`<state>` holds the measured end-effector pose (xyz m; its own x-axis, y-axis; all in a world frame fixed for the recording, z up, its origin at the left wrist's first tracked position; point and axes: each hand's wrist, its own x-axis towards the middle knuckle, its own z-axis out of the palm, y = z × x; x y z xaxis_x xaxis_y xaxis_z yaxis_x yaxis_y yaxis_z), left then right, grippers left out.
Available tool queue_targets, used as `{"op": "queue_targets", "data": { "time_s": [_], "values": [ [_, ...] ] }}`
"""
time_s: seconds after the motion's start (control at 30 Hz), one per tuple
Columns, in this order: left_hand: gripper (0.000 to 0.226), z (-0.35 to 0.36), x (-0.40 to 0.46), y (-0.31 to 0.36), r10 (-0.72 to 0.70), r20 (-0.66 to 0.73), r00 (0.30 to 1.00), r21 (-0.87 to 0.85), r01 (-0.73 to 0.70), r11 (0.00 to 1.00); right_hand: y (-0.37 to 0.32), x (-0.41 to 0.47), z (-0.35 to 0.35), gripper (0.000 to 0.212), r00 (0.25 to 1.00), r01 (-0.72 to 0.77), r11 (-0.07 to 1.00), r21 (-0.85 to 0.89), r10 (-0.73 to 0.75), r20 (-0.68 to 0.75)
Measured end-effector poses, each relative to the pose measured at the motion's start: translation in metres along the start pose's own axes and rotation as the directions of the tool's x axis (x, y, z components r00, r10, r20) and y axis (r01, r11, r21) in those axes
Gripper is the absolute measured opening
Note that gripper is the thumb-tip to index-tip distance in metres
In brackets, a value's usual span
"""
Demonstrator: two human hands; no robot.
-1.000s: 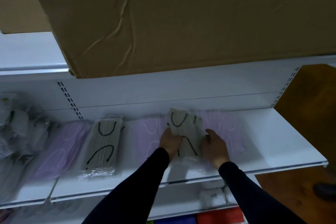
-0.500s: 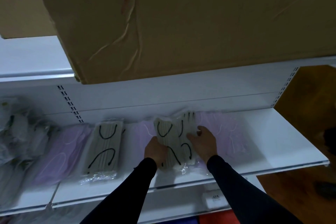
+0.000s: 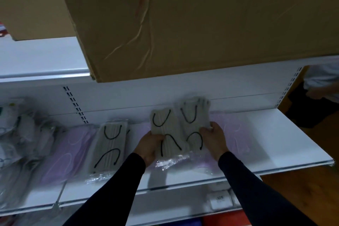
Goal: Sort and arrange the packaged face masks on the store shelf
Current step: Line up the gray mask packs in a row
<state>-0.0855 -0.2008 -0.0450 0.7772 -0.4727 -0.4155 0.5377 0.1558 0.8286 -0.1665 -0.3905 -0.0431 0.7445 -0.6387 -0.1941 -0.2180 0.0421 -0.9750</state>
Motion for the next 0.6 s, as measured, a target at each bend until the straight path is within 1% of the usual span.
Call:
{"op": "queue_targets", "data": {
  "time_s": [0.07,0.1,0.17,0.23,0.27,0.3,0.37,0.43,0.47,0.5,0.53,0.57,0.6],
  "values": [
    [0.03,-0.006,-0.001,0.013,0.013,-0.007,1.0,-0.094,-0.013,0.996,-0.005,0.003,-0.004,0.018,0.997,0.007,0.992,0.13,0.004,-0.083],
    [0.032,-0.009,0.0,0.019,0.018,-0.006,1.0,-0.144,-0.019,0.989,-0.007,0.003,-0.006,0.02,0.995,0.001,0.982,0.19,0.018,-0.097],
    [0.031,-0.011,0.002,0.028,0.016,0.001,1.0,-0.237,-0.015,0.971,-0.009,0.002,-0.007,0.022,0.997,-0.022,0.963,0.27,0.043,-0.071],
    [0.029,-0.013,0.002,0.035,0.011,0.028,1.0,-0.274,-0.003,0.962,-0.009,-0.001,-0.004,0.024,0.998,-0.05,0.961,0.272,0.056,-0.015],
    [0.029,-0.013,0.002,0.036,0.009,0.043,0.999,-0.269,0.003,0.963,-0.009,-0.004,-0.001,0.024,0.998,-0.055,0.968,0.243,0.052,0.018],
    [0.028,-0.011,0.0,0.036,0.005,0.046,0.999,-0.216,0.005,0.976,-0.011,-0.008,0.004,0.023,0.997,-0.054,0.978,0.204,0.042,0.064],
    [0.025,-0.007,-0.002,0.03,-0.013,0.036,0.999,-0.036,0.014,0.999,-0.014,-0.019,0.018,0.021,0.982,-0.035,0.989,0.145,0.007,0.188],
    [0.026,-0.002,-0.004,0.024,0.009,0.008,1.0,0.083,-0.01,0.997,-0.02,-0.03,0.034,0.02,0.947,-0.014,0.993,0.116,-0.024,0.321],
    [0.029,-0.002,-0.007,0.022,0.028,-0.018,0.999,0.099,-0.026,0.995,-0.023,-0.036,0.042,0.023,0.924,-0.029,0.994,0.11,-0.015,0.382],
    [0.032,-0.006,-0.007,0.023,0.042,-0.053,0.998,0.097,-0.037,0.995,-0.026,-0.04,0.048,0.029,0.902,-0.081,0.989,0.126,0.018,0.432],
    [0.033,-0.012,-0.007,0.024,0.04,-0.079,0.996,0.078,-0.033,0.996,-0.028,-0.042,0.053,0.036,0.878,-0.164,0.97,0.178,0.061,0.476],
    [0.03,-0.017,-0.01,0.024,0.003,-0.06,0.998,0.029,-0.001,1.0,-0.031,-0.043,0.057,0.043,0.852,-0.24,0.942,0.233,0.09,0.516],
    [0.027,-0.025,-0.014,0.024,-0.037,-0.01,0.999,-0.027,0.037,0.999,-0.033,-0.044,0.06,0.046,0.832,-0.277,0.921,0.273,0.088,0.548]
  ]
}}
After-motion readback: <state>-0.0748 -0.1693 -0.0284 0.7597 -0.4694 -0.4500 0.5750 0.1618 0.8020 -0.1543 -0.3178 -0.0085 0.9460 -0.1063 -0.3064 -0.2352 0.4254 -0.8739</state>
